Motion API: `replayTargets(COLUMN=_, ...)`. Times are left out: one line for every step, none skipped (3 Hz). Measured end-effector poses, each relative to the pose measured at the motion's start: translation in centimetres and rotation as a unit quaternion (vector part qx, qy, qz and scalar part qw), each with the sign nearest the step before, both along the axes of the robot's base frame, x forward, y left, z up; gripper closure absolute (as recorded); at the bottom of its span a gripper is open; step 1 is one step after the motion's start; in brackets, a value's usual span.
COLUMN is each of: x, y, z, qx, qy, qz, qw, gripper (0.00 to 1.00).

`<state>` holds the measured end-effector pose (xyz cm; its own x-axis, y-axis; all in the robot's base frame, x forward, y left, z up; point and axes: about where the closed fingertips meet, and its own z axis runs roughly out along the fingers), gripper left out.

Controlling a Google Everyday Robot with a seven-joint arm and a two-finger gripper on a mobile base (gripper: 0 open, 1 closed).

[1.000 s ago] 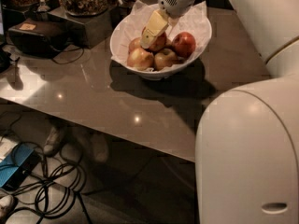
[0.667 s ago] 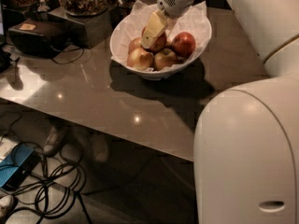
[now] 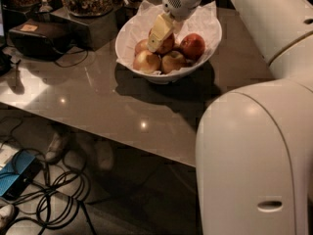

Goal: Pick apple from white bowl

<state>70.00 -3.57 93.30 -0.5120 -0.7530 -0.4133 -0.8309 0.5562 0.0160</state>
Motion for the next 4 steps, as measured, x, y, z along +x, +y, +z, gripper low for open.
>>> replayTargets(x=0.28, y=0.2, z=-0.28, qx=-0.002, qy=0.003, qz=0.001, qw=1.0, gripper=0.3)
replayTargets(x=0.69, y=0.3, z=-0.67, qx=-0.003, qy=0.006, qz=0.003, qw=1.0, gripper=0.29)
replayTargets(x=1.1, y=0.43, z=-1.08, qx=-0.007, qy=0.001, qz=0.009, qw=0.9999, gripper=0.46)
replayTargets(x=1.12, y=0.43, z=-1.09, qx=-0.007, qy=0.0, qz=0.01, qw=0.9999, gripper=0.7)
